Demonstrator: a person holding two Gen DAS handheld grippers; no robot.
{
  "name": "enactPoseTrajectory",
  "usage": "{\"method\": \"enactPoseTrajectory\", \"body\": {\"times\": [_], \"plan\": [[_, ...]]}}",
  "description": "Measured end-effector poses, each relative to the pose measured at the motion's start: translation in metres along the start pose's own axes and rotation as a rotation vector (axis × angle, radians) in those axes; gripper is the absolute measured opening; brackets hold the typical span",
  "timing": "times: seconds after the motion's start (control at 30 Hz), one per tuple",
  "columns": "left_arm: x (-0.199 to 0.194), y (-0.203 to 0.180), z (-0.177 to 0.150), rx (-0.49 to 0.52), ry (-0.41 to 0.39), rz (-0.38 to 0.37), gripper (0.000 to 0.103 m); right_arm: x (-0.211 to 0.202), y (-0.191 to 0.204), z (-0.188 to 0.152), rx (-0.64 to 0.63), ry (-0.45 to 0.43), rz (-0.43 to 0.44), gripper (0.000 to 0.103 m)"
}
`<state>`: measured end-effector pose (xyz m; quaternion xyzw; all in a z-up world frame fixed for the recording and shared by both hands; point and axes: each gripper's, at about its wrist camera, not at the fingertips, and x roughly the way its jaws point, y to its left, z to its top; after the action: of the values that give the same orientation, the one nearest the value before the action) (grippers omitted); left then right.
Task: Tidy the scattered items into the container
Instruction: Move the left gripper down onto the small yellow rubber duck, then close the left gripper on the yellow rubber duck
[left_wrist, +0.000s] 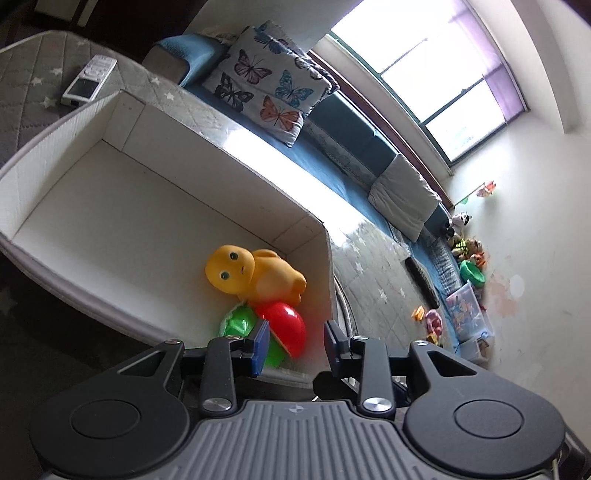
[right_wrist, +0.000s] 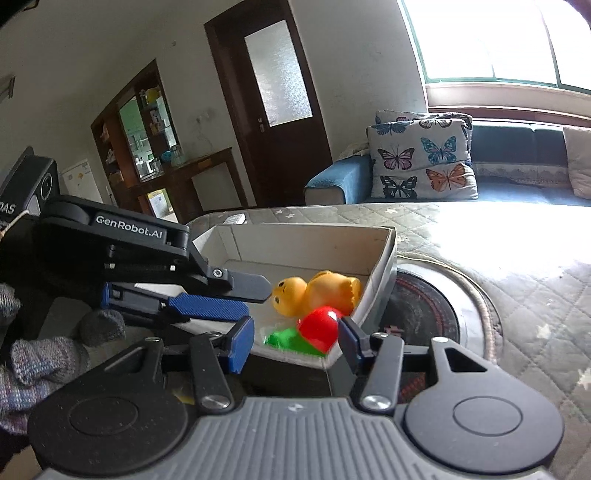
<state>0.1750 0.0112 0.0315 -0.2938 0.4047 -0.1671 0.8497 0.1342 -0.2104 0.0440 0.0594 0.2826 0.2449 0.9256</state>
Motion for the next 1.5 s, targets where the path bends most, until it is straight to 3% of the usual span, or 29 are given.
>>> {"method": "enactPoseTrajectory", "body": {"times": [0.47,0.83,1.5], "plan": [[-0.032,-0.011,-0.06,0.12,0.019,0.058,0.035,-0.045,0.016,-0.041,-0.066,0.051,0.015,0.063],[-0.035,-0.003,-0.096,0.034,0.057,0.059,0.035,-0.054,0.026,-0.069,-0.131,0.101,0.016,0.063],[-0.024,0.01,-0.098,-0.045,0.051,0.101,0.036,-0.04,0.043,-0.085,-0.197,0.136,0.024,0.062]]}}
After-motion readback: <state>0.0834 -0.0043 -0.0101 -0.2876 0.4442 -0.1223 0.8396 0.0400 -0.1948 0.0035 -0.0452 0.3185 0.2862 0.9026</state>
